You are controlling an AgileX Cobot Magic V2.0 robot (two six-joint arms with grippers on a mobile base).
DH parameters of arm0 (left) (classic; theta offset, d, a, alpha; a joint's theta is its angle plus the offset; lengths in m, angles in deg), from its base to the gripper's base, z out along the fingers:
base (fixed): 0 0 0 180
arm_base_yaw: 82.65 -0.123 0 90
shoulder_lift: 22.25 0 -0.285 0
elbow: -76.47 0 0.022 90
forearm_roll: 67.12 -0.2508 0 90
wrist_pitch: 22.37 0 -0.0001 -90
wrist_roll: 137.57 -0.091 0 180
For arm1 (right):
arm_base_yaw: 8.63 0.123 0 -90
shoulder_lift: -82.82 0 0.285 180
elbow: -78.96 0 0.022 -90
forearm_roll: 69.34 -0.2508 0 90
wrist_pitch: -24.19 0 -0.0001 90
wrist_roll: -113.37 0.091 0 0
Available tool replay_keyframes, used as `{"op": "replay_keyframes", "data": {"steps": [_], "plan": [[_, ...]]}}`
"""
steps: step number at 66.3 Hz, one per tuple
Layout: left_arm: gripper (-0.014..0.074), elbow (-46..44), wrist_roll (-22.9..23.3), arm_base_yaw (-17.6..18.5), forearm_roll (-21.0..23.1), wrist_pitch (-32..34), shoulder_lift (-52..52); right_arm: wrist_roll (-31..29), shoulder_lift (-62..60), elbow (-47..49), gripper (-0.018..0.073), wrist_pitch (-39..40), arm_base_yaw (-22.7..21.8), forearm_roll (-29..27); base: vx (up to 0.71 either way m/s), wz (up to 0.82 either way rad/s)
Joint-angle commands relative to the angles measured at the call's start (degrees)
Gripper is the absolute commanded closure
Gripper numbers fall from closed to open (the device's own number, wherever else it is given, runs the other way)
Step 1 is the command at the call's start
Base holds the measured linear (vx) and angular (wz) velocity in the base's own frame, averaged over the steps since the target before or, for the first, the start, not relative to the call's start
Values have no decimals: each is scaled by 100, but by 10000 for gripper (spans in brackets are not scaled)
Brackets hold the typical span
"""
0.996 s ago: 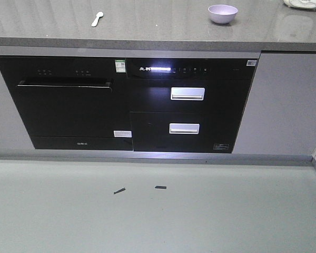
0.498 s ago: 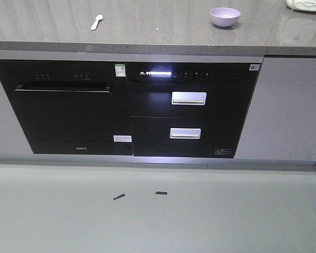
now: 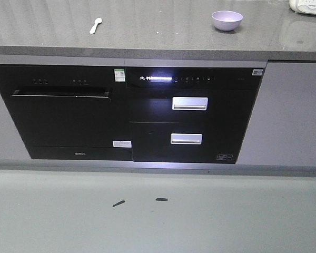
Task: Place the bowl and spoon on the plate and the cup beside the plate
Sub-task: 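Keep driving forward toward the counter holding the spoon and lavender bowl, then continue approaching the counter edge, grippers closed and raised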
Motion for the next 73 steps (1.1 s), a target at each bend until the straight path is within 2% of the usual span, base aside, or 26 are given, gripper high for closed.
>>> {"op": "replay_keyframes", "data": {"steps": [1,73], "plan": [[602,148,54,0,48,399,-81,-23,-56,-45,563,424,-28,39,9,0],[602,148,54,0,48,399,-81,-23,-56,-45,563,424,-28,39,8,-1]]}}
